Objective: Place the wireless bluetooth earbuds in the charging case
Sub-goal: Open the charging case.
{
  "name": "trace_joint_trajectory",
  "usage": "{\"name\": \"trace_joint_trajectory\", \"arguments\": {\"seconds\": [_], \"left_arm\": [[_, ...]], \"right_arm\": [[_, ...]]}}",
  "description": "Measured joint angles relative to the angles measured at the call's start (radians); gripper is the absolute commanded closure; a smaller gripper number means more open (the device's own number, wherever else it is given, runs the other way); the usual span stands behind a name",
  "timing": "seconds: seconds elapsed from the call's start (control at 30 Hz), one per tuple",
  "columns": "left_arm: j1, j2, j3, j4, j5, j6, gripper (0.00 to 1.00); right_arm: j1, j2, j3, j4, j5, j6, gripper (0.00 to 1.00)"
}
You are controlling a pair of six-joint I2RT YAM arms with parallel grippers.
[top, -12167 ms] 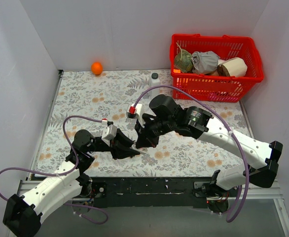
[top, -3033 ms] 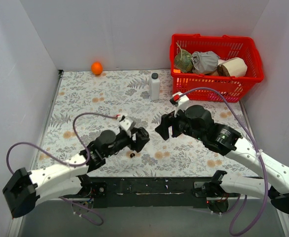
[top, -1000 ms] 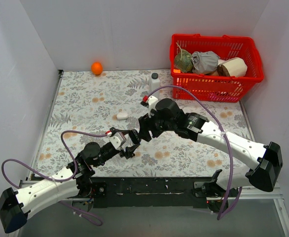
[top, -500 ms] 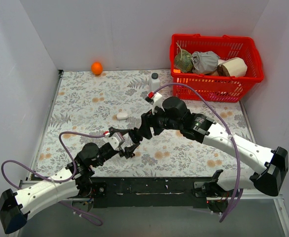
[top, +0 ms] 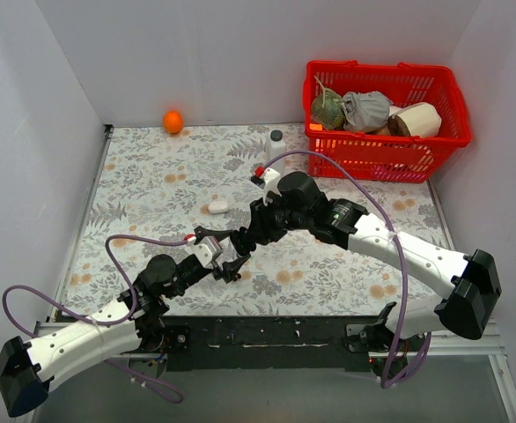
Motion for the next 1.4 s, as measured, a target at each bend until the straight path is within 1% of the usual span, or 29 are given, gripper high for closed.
{"name": "trace_joint_trajectory", "arguments": {"seconds": [0.03, 0.07, 0.1, 0.13, 0.17, 0.23, 0.27, 0.3, 0.37, 0.4, 0.43, 0.53, 0.77, 0.87, 0.9, 0.97, 1.07, 1.17, 1.3, 1.4], "left_arm": [[0.000, 0.002, 0.000, 0.003, 0.000, 0.000, 1.00], [0.000, 0.003, 0.000, 0.004, 0.000, 0.000, 1.00], [0.000, 0.005, 0.000, 0.005, 0.000, 0.000, 1.00], [0.000, 0.006, 0.000, 0.006, 0.000, 0.000, 0.99], [0.000, 0.009, 0.000, 0.009, 0.000, -0.002, 0.85], [0.000, 0.013, 0.001, 0.011, -0.004, -0.003, 0.68], [0.000, 0.019, 0.002, 0.012, -0.008, -0.006, 0.52], [0.000, 0.029, 0.008, 0.009, -0.010, -0.011, 0.44], [0.000, 0.055, 0.032, -0.007, -0.019, -0.027, 0.33], [0.000, 0.071, 0.046, -0.018, -0.026, -0.037, 0.09], [0.000, 0.086, 0.061, -0.027, -0.032, -0.046, 0.02], [-0.003, 0.123, 0.084, -0.058, -0.050, -0.090, 0.02], [-0.003, 0.142, 0.109, -0.126, -0.086, -0.186, 0.02], [-0.003, 0.144, 0.150, -0.161, -0.067, -0.230, 0.02], [-0.002, 0.143, 0.166, -0.171, -0.040, -0.248, 0.02], [0.003, 0.132, 0.187, -0.177, 0.057, -0.283, 0.02], [0.022, 0.124, 0.210, -0.177, 0.247, -0.341, 0.05], [0.056, 0.159, 0.247, -0.176, 0.433, -0.394, 0.07], [0.148, 0.223, 0.270, -0.157, 0.655, -0.449, 0.10], [0.217, 0.256, 0.271, -0.143, 0.758, -0.472, 0.12]], "right_arm": [[-0.001, 0.000, 0.000, 0.002, -0.005, 0.002, 0.67], [-0.001, 0.000, 0.000, 0.004, -0.012, 0.003, 0.75], [-0.001, 0.000, 0.000, 0.006, -0.018, 0.006, 0.81], [0.000, 0.000, 0.000, 0.008, -0.025, 0.005, 0.98], [0.000, 0.000, 0.000, 0.008, -0.026, 0.008, 0.99], [-0.004, 0.000, 0.000, 0.006, -0.023, 0.020, 0.99], [-0.005, 0.000, 0.000, 0.006, -0.024, 0.023, 0.99], [-0.005, 0.000, 0.000, 0.005, -0.023, 0.021, 0.99], [-0.008, -0.002, 0.000, 0.003, -0.018, 0.015, 0.99], [-0.011, -0.003, 0.000, 0.002, -0.016, 0.009, 0.99], [-0.014, -0.005, 0.000, -0.002, -0.015, 0.001, 0.99], [-0.015, -0.016, 0.010, -0.025, -0.032, -0.044, 0.99], [-0.010, -0.081, 0.078, -0.087, -0.045, -0.143, 0.99], [-0.006, -0.114, 0.088, -0.111, -0.035, -0.200, 0.99], [-0.003, -0.126, 0.088, -0.122, -0.024, -0.227, 0.99], [0.004, -0.143, 0.086, -0.134, -0.002, -0.279, 0.99], [0.027, -0.166, 0.081, -0.148, 0.036, -0.367, 0.99], [0.046, -0.181, 0.081, -0.175, 0.053, -0.447, 0.99], [0.065, -0.192, 0.081, -0.197, 0.053, -0.520, 0.99], [0.082, -0.201, 0.081, -0.212, 0.048, -0.558, 0.99]]}}
